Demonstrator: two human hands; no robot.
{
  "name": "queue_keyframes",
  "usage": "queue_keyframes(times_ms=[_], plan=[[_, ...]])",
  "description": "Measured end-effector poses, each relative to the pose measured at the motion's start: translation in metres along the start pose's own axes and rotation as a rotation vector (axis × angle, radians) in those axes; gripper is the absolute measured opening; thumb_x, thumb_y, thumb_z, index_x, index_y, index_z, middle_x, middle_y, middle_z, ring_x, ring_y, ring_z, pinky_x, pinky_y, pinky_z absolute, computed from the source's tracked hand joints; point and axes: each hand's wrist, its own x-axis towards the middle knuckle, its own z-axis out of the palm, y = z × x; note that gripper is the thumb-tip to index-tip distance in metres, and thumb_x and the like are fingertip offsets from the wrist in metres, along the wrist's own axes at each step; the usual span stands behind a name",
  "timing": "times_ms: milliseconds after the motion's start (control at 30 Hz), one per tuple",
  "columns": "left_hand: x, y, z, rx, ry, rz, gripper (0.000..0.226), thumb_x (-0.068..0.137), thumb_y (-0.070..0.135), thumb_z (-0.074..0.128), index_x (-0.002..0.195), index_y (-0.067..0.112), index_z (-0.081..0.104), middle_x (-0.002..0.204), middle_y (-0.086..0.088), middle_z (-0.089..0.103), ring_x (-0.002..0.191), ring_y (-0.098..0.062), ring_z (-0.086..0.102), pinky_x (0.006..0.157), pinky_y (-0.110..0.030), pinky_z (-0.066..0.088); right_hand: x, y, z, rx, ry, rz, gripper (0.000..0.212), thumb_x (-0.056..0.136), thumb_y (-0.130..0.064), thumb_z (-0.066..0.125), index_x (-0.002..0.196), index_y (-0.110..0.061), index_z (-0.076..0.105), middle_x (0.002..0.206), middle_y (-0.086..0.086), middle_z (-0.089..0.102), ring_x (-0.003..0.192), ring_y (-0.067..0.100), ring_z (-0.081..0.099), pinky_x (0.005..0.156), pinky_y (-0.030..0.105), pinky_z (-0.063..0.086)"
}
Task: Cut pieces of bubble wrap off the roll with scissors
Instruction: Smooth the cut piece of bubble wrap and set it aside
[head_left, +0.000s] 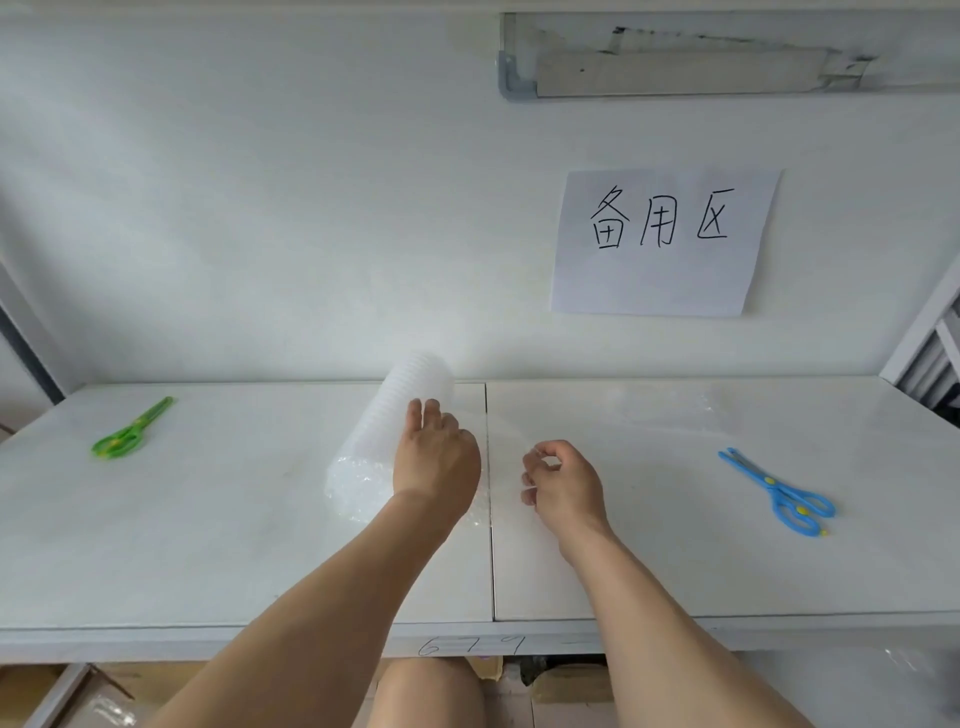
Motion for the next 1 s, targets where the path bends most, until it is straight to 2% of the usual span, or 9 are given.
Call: queue_keyframes(times_ms=[133, 233, 367, 467, 633, 700, 800, 900, 1000], plan=[[-0.002, 0.003, 0.004, -0.143, 0.085, 0.027, 0.026, 0.094, 0.019, 0.039, 0.100, 0.014, 0.064, 0.107, -0.005, 0.065, 0.126, -0.030, 0.040, 0.109, -0.037, 0.022, 0.002, -0.003, -0.005, 0.185, 0.008, 0.094, 0.007, 0.096, -0.019, 0.060, 0.101, -0.014, 0.062, 0.076, 0.007, 0.062, 0.047, 0.013, 0.051, 0.043, 0.019, 0.041], [-0.007, 0.000, 0.011, -0.252, 0.196, 0.012, 0.046, 0.102, 0.039, 0.032, 0.094, 0.014, 0.069, 0.099, -0.004, 0.072, 0.128, -0.030, 0.046, 0.110, -0.038, 0.025, 0.005, -0.006, -0.012, 0.292, 0.007, 0.152, 0.008, 0.095, -0.018, 0.062, 0.102, -0.015, 0.063, 0.073, 0.005, 0.063, 0.044, 0.010, 0.050, 0.045, 0.022, 0.041], [-0.012, -0.011, 0.009, -0.183, 0.107, -0.114, 0.071, 0.099, 0.056, 0.009, 0.106, 0.016, 0.067, 0.118, -0.004, 0.066, 0.141, -0.027, 0.031, 0.117, -0.043, 0.012, 0.010, -0.012, -0.021, 0.361, -0.001, 0.200, 0.006, 0.095, -0.013, 0.062, 0.100, -0.013, 0.065, 0.074, 0.005, 0.063, 0.052, 0.014, 0.048, 0.048, 0.025, 0.039], [-0.016, -0.015, 0.006, -0.239, 0.139, 0.002, 0.087, 0.089, 0.068, -0.003, 0.113, 0.019, 0.064, 0.123, -0.001, 0.064, 0.140, -0.024, 0.032, 0.117, -0.041, 0.013, 0.011, -0.016, -0.020, 0.449, -0.007, 0.248, 0.004, 0.095, -0.009, 0.060, 0.096, -0.010, 0.064, 0.068, 0.006, 0.058, 0.044, 0.012, 0.042, 0.039, 0.021, 0.034], [-0.028, -0.016, 0.023, -0.223, -0.053, 0.172, 0.109, 0.068, 0.091, 0.018, 0.142, 0.014, 0.038, 0.140, 0.001, 0.047, 0.136, -0.022, 0.032, 0.116, -0.042, 0.016, 0.016, -0.019, -0.022, 0.495, 0.009, 0.287, 0.006, 0.095, -0.008, 0.060, 0.090, -0.009, 0.062, 0.064, 0.005, 0.055, 0.045, 0.013, 0.039, 0.038, 0.019, 0.031], [-0.030, -0.019, 0.037, -0.206, -0.018, 0.157, 0.082, 0.084, 0.073, 0.034, 0.140, 0.014, 0.038, 0.141, -0.001, 0.043, 0.131, -0.022, 0.037, 0.113, -0.038, 0.022, 0.018, -0.018, -0.026, 0.442, 0.040, 0.258, 0.006, 0.095, -0.007, 0.059, 0.091, -0.010, 0.063, 0.062, 0.005, 0.053, 0.043, 0.013, 0.037, 0.039, 0.020, 0.028], [-0.033, -0.019, 0.055, -0.281, 0.090, 0.136, 0.032, 0.097, 0.033, 0.040, 0.121, 0.017, 0.055, 0.124, -0.001, 0.056, 0.113, -0.023, 0.053, 0.099, -0.036, 0.037, 0.016, -0.013, -0.031, 0.268, 0.103, 0.194, 0.008, 0.095, -0.013, 0.058, 0.089, -0.009, 0.060, 0.061, 0.005, 0.053, 0.040, 0.014, 0.038, 0.036, 0.021, 0.027], [-0.036, -0.010, 0.065, -0.309, 0.143, 0.111, 0.013, 0.090, 0.022, 0.054, 0.096, 0.015, 0.064, 0.093, -0.001, 0.065, 0.079, -0.023, 0.062, 0.072, -0.037, 0.048, 0.013, -0.008, -0.033, 0.194, 0.160, 0.187, 0.028, 0.095, -0.035, 0.060, 0.082, -0.011, 0.053, 0.062, 0.005, 0.051, 0.043, 0.016, 0.040, 0.042, 0.022, 0.032], [-0.037, 0.000, 0.065, -0.336, 0.240, 0.059, 0.003, 0.083, 0.017, 0.062, 0.085, 0.015, 0.063, 0.072, 0.002, 0.063, 0.060, -0.023, 0.061, 0.055, -0.034, 0.046, 0.011, -0.006, -0.038, 0.284, 0.248, 0.231, 0.051, 0.085, -0.059, 0.064, 0.083, -0.009, 0.056, 0.065, 0.007, 0.054, 0.048, 0.019, 0.046, 0.048, 0.025, 0.042]])
